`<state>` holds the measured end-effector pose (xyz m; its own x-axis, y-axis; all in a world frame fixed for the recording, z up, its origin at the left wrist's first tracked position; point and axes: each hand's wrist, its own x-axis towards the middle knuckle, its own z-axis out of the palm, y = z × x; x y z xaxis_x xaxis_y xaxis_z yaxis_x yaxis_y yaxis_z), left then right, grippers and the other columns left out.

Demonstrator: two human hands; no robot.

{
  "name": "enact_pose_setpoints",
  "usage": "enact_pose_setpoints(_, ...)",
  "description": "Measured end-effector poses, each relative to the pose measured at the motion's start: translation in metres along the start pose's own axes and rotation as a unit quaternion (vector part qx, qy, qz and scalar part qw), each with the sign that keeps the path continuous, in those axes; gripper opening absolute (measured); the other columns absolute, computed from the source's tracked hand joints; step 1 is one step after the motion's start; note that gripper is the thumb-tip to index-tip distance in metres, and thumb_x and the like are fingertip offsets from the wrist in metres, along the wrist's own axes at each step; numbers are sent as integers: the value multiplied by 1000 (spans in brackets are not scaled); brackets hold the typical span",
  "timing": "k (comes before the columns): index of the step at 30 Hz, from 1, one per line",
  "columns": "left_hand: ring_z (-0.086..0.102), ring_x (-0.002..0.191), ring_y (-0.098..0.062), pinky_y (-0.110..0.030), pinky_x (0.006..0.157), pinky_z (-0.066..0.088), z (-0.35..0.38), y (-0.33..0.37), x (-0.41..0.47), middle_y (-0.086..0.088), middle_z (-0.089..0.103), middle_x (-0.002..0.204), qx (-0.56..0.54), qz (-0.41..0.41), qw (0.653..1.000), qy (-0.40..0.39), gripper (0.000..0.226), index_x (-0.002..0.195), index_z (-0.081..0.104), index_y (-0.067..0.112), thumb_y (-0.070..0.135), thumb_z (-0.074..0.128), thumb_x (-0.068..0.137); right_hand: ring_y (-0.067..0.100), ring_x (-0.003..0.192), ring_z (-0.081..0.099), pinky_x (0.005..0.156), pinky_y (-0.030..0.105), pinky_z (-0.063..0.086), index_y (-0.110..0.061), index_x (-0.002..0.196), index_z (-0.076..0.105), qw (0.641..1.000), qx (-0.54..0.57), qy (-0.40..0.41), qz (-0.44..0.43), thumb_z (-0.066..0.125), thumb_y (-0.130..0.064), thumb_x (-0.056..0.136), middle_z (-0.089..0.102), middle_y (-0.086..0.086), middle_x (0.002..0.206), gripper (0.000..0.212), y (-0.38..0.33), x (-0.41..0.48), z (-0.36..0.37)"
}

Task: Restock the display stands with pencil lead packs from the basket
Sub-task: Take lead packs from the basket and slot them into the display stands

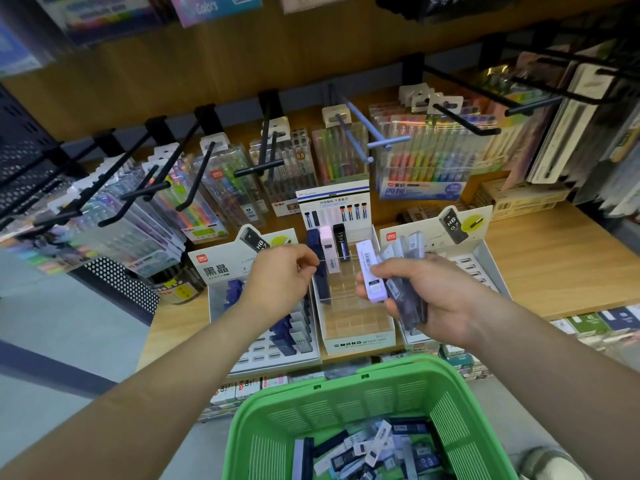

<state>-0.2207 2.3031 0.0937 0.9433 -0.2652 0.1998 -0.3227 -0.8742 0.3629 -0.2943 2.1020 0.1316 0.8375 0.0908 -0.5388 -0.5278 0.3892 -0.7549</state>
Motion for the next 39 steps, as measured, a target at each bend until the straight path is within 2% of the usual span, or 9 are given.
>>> enact_pose_setpoints(5,61,89,-13,-19,82,43,-2,0,-6,5,71,101,21,-8,999,-50,17,101,74,20,15,60,91,25,82,75,37,19,46,-5,112,65,1000,-19,-2,0,66,-5,88,76,14,92,24,5,-1,2)
enact_pose_setpoints(8,59,92,-16,-22,77,41,7,2,-9,4,65,100,15,17,999,-35,23,111,70,23,16,58,93,22,76,75,38,19,46,-4,112,66,1000,-24,-5,-7,67,-4,87,76,13,92,25,4,0,3)
enact_pose_setpoints(12,52,102,-21,-29,75,43,13,6,-1,1,53,105,103,85,988,-74,35,129,58,33,23,52,96,22,75,74,39,20,46,-4,111,67,999,-50,6,-11,66,-3,87,76,13,91,24,5,1,3)
enact_pose_setpoints(15,53,102,-24,-33,70,45,22,16,8,-1,54,100,180,102,974,-91,28,121,60,29,22,55,94,22,74,74,39,20,47,-4,112,66,999,-43,13,-15,65,-2,88,76,14,91,24,2,1,-2)
enact_pose_setpoints(19,61,86,-27,-32,57,39,40,32,12,-3,63,93,294,99,946,-90,20,108,55,18,11,57,90,22,72,73,39,21,47,-4,112,65,999,-35,24,-26,64,-2,88,76,16,91,24,-3,0,-7)
enact_pose_setpoints(22,62,77,-28,-32,54,40,51,34,14,-3,64,87,275,96,954,-70,28,108,47,16,3,57,85,23,71,72,39,21,47,-4,112,65,999,-27,22,-28,64,-1,88,76,17,91,23,-5,0,-9)
enact_pose_setpoints(26,62,75,-25,-36,63,53,45,25,17,-1,67,83,121,63,991,-13,17,102,57,23,18,59,86,20,65,72,39,21,48,-4,112,65,999,-15,27,-30,64,-2,89,76,16,91,23,-9,1,-14)
enact_pose_setpoints(30,53,89,-21,-26,73,36,32,1,18,1,69,92,43,51,998,18,14,96,75,20,19,70,83,18,59,70,39,20,48,-4,109,66,999,0,30,-32,64,-1,89,76,16,91,21,-10,-1,-16)
enact_pose_setpoints(39,51,90,-24,-33,75,43,43,-11,15,-3,61,94,143,114,983,14,13,98,71,13,16,65,87,23,62,69,43,21,51,0,106,65,999,1,28,-29,67,2,85,73,25,93,22,-5,-1,-11)
